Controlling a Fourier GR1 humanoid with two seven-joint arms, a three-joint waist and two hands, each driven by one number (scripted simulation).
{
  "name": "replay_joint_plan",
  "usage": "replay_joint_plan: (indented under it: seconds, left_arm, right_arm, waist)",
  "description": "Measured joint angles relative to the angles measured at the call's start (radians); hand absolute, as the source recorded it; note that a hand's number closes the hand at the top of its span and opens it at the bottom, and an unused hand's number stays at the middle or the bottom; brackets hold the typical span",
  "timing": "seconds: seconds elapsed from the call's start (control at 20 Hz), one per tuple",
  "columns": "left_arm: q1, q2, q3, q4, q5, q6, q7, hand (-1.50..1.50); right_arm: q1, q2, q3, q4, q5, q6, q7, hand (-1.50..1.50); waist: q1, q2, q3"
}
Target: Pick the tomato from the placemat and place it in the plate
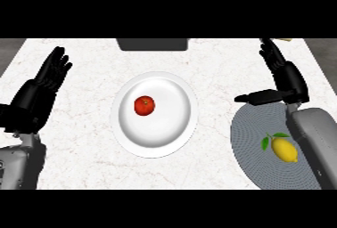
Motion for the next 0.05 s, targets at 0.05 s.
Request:
replay_joint_plan:
  seconds: [0.05]
  left_arm:
    - [0.013, -0.001, -0.002, -0.020, 0.000, 0.000, 0.009, 0.00]
  right_arm:
    - [0.018, -0.015, -0.010, -0.011, 0.005, 0.011, -0.008, -1.50]
  waist:
    - [0.000, 0.000, 0.000]
